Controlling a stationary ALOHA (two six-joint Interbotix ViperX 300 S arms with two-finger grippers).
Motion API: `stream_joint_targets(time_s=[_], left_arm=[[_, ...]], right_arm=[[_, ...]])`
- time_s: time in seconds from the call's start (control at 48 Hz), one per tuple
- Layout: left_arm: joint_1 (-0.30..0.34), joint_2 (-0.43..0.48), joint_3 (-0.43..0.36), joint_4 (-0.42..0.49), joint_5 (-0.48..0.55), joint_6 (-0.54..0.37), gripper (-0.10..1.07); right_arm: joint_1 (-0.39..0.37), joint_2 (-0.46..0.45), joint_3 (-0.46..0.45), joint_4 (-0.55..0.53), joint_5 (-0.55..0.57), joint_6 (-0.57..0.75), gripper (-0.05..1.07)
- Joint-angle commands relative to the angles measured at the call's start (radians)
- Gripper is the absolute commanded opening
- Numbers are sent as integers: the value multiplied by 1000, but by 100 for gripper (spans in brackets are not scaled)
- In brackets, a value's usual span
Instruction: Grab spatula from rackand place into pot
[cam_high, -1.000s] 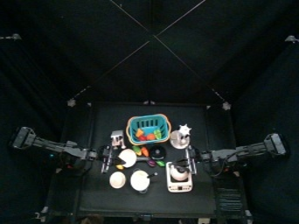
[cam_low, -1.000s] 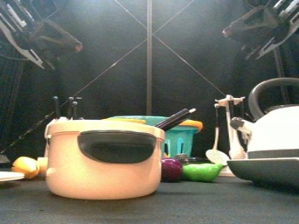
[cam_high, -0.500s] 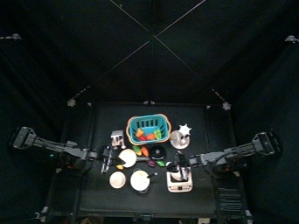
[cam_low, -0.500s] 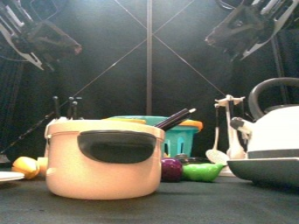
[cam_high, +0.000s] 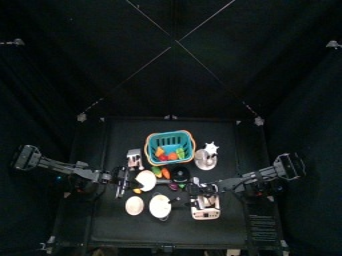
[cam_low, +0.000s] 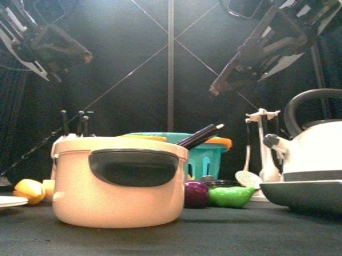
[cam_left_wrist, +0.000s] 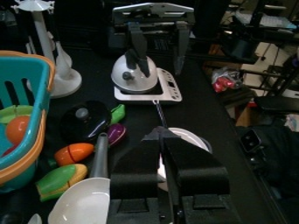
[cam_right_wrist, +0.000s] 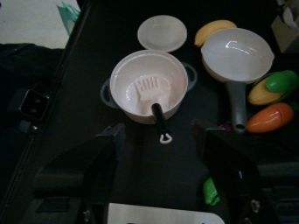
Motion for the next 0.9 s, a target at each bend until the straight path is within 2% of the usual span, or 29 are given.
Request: stream_joint_targets(time_s=[0.0, 0.271, 0.438, 0.875], left_arm=[[2, 2, -8, 0, -9, 2, 37], [3, 2, -3, 0, -9, 2, 37], [3, 2, 0, 2, -9, 2, 37], [3, 2, 2, 0, -9, 0, 37]], right_arm=[[3, 34, -49, -12, -3, -2, 96], [3, 149, -129, -46, 46, -3, 96], [3, 187, -167, -52, 101, 0, 96], [-3, 278, -227, -52, 161, -2, 93]])
